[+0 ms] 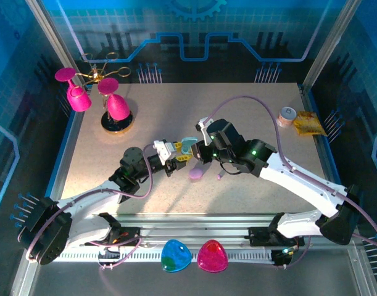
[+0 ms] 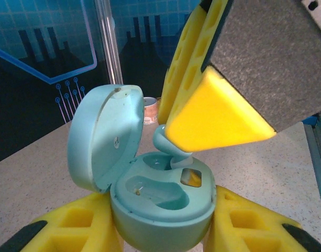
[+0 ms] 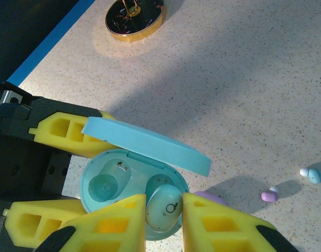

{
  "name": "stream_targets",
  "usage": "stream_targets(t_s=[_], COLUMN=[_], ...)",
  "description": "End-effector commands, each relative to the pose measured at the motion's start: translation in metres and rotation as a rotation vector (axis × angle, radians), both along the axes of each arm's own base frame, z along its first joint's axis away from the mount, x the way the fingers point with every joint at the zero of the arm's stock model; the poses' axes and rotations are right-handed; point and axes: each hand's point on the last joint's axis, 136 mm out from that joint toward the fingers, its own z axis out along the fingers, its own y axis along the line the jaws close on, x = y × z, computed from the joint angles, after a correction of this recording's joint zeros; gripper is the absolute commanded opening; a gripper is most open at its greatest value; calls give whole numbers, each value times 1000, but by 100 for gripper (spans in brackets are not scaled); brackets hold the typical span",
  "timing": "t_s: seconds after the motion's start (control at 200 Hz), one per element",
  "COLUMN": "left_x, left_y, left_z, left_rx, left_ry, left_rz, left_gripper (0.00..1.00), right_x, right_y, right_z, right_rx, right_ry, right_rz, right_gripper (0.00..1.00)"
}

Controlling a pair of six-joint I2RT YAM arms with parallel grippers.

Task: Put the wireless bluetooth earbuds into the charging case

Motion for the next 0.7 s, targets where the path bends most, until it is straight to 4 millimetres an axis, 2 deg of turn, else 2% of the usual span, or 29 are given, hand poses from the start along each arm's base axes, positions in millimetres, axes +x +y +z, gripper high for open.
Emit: stream_targets(t_s=[0.0,0.115,0.2,0.45,0.695], left_x=[-4,-5,-4,-2,0], left_y=[-3,-3,-3,-3,0], left_z=[31,31,30,28,26], left_rx=[-60,-61,-61,-59,-77], left_ry=[-58,-58,-56,-58,-53], left_rz=[-23,-24,-24,-21,-13], left_gripper=[20,20,20,20,20], right_x=[3,5,5,-3,1], right_y=[-1,-5,-4,0,-24], right_z=[-7,-7,-4,15,19], right_rx=[-10,-18,-14,84,166], right_ry=[9,4,0,-18,-38], right_rz=[5,-8,-2,42,-30], right_gripper=[18,19,27,37,47])
